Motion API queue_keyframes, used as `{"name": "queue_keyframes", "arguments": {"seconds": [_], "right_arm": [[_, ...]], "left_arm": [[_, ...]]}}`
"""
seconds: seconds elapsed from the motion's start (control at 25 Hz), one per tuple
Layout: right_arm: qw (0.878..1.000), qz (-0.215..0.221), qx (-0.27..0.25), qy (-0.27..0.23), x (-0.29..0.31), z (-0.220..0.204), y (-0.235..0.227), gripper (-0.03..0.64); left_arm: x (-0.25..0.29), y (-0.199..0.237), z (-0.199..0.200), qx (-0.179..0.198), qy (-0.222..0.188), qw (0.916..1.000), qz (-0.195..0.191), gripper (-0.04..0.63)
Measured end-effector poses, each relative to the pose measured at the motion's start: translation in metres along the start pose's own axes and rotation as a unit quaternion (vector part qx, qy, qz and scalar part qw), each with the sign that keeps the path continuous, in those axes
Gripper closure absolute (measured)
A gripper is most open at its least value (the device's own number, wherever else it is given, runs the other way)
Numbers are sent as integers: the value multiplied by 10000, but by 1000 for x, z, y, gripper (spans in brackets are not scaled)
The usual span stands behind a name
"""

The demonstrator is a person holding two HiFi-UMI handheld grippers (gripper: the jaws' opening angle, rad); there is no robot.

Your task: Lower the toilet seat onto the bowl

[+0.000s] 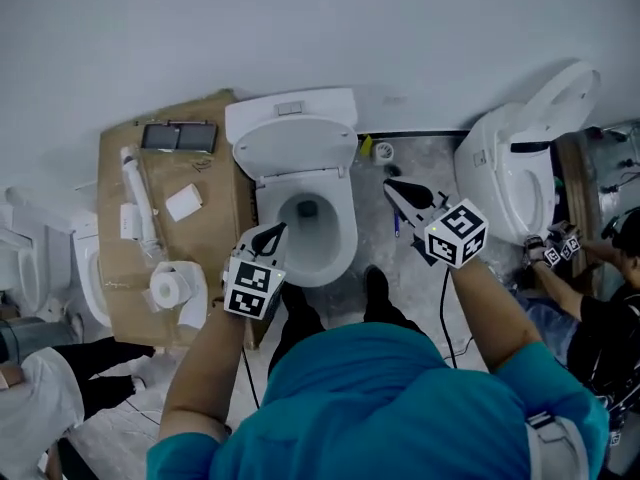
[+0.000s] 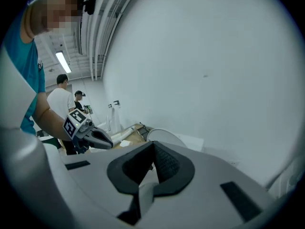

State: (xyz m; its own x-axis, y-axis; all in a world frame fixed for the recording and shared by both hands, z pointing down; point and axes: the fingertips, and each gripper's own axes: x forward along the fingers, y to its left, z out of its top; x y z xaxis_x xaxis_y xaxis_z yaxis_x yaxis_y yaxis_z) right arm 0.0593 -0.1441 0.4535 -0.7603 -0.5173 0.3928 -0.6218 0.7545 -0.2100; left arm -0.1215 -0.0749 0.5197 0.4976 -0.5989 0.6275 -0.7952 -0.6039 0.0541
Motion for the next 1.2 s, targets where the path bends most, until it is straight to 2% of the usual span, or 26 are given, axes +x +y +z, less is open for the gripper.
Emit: {"name": "queue_keyframes", "arguments": {"seconds": [0.16,0.32,0.6,0.92,1.2], "right_arm": [[9998,-40,-162,-96,-12,42,5,626],[9996,-103,-173,-186,-24,75,7,626],[9991,-183,-175,-342,-46,119,0,626],[9978,-217,-283,-557,-67,175,-1,626],[9961,-173,-134,-850,-91,227,-2,626]], "left_arm": [[-42,13,56,-280,-605,9977,82,592],[-79,25,101,-594,-1107,9919,191,592],[-127,35,165,-873,-1771,9799,274,592],[-164,36,221,-760,-2298,9696,356,592],[-185,36,274,-603,-2702,9605,273,592]]}}
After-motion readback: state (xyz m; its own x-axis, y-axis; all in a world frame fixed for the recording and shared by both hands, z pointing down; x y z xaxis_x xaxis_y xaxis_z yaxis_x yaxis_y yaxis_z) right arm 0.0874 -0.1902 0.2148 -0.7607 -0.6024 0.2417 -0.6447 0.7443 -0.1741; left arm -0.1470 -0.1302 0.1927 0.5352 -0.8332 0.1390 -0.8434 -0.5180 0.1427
